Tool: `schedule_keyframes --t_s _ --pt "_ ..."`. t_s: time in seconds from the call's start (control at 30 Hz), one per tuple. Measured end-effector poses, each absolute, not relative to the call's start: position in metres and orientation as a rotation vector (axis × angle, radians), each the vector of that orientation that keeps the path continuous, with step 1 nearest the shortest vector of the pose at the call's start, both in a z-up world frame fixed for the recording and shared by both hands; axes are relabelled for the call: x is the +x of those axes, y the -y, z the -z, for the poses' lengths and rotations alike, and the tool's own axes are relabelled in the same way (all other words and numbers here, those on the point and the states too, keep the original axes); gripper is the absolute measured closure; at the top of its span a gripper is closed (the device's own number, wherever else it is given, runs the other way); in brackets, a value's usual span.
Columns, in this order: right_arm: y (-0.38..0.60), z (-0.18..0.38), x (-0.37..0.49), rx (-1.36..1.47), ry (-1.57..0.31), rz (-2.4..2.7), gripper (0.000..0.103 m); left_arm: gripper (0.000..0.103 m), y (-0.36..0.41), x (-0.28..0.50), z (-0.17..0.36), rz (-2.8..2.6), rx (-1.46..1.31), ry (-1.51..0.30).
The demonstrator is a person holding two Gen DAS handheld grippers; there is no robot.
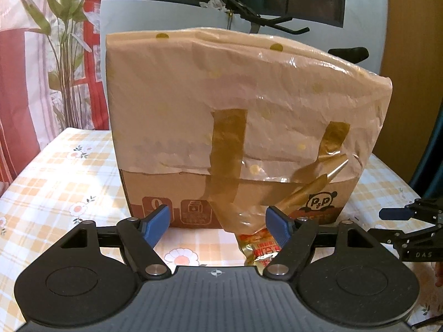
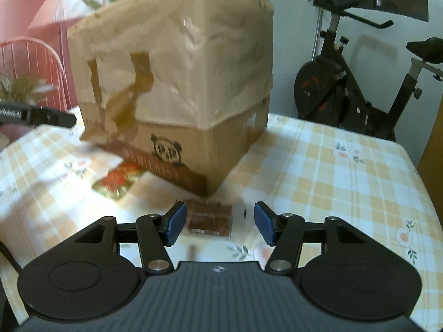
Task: Organize snacks
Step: 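Move both grippers back down to the gold packet and brown jerky packet, then lower the left gripper around the gold packet while the right gripper approaches the brown jerky packet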
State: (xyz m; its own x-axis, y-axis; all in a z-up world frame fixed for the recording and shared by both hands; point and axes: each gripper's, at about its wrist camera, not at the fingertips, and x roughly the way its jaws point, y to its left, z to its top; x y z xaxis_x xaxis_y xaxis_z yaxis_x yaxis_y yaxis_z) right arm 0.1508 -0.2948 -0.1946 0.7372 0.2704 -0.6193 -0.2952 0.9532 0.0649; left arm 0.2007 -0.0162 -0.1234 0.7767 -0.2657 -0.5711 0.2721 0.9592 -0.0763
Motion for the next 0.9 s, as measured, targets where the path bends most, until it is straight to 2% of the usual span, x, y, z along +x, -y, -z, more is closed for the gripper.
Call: schedule_keyframes --t_s 0.4,0.63,0.9 --pt "0.279 0.208 0.163 -0.124 -0.748 -0.339 0.043 0.025 0.02 0.201 0.137 0.304 0.004 -0.65" --pt "0.284 0.214 0.169 -0.043 -0.812 -0.347 0.037 0.025 0.018 0.202 0.141 0.304 -0.006 -0.659" --pt "0.262 0.204 0.161 -0.035 -0.823 -0.497 0.039 0.025 0.019 0.2 0.145 0.313 -0.01 -0.672"
